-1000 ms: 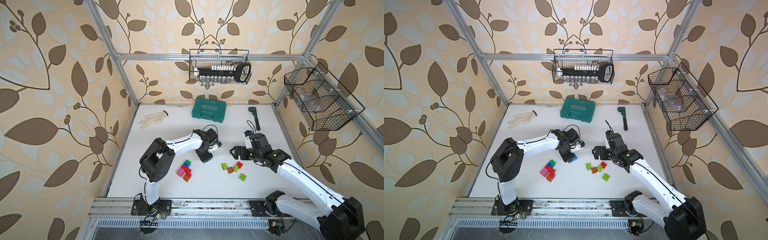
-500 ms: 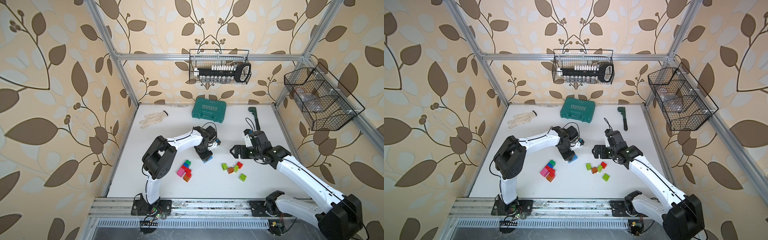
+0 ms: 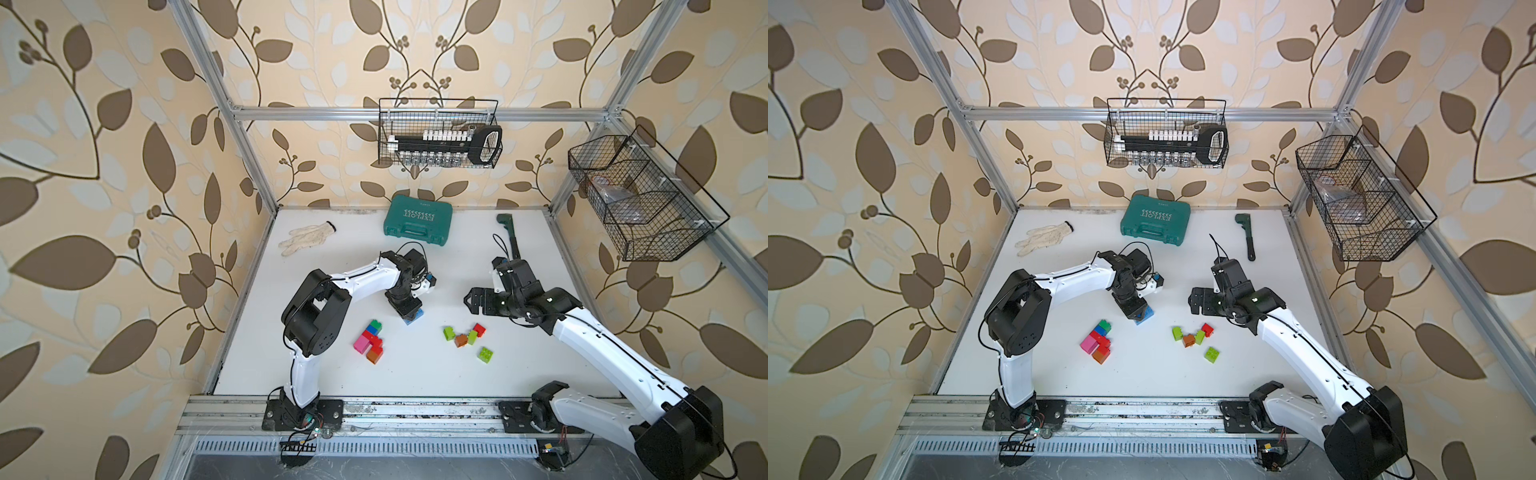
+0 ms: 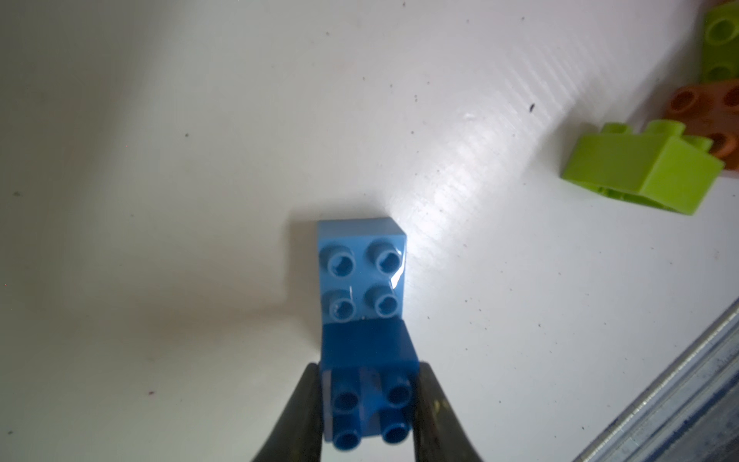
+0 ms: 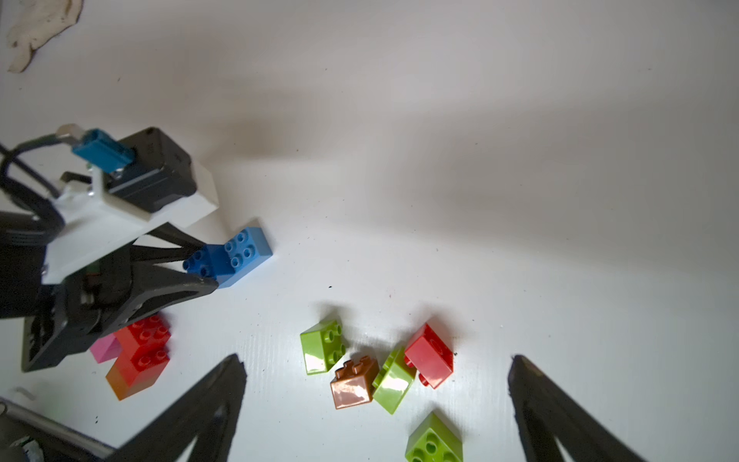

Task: Assemble the letter h with lego
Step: Assemble the lego brick with the lego brick, then pick up the lego brick from the center of the board.

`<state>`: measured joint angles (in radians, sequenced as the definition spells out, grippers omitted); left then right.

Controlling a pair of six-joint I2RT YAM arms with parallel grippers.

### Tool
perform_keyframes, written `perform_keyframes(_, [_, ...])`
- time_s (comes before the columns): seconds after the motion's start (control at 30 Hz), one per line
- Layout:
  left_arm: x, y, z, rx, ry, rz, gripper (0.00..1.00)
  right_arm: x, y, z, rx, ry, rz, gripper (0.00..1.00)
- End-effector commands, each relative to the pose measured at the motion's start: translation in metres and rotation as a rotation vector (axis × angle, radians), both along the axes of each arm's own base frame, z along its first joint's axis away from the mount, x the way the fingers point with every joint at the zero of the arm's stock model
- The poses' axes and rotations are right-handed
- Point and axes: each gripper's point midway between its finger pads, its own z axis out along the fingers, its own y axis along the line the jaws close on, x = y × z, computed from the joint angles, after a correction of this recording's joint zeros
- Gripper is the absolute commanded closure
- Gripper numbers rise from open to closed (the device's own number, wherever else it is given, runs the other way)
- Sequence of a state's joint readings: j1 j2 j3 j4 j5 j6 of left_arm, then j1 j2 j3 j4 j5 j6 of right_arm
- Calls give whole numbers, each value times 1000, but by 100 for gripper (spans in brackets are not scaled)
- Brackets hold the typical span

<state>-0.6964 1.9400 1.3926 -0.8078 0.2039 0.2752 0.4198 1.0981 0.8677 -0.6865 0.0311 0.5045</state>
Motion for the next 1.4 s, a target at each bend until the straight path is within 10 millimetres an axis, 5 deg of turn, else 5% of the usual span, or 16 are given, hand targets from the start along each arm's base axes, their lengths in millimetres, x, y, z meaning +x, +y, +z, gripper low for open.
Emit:
perform_keyframes(0.0, [-7, 23, -46, 145, -22, -5, 71, -3, -19, 12, -45, -2, -98, 2])
perform_keyframes(0.13, [-15, 22, -56, 155, 37, -6, 71, -10, -1, 0, 39, 68, -35, 2])
perform_keyframes(0.23, [-16, 21, -54, 144, 36, -17, 69, -19, 11, -12, 95, 164, -31, 13])
perform_keyframes(0.33, [-14, 17, -46, 118, 37, -30, 68, -29, 20, -19, 141, 224, -44, 24])
perform_keyframes(0.53, [-5, 12, -26, 26, 85, 20, 52, -44, 36, -37, 79, 306, 23, 29])
perform_keyframes(0.83, [12, 7, 39, -176, 10, 79, 33, -43, 67, -63, -53, 363, 100, 35])
perform_keyframes(1.27, [25, 52, 108, -420, 29, 232, 19, -29, 94, -102, -149, 456, 231, 49])
perform_keyframes(1.37, [25, 59, 117, -444, 28, 263, 19, -29, 97, -108, -154, 472, 238, 60])
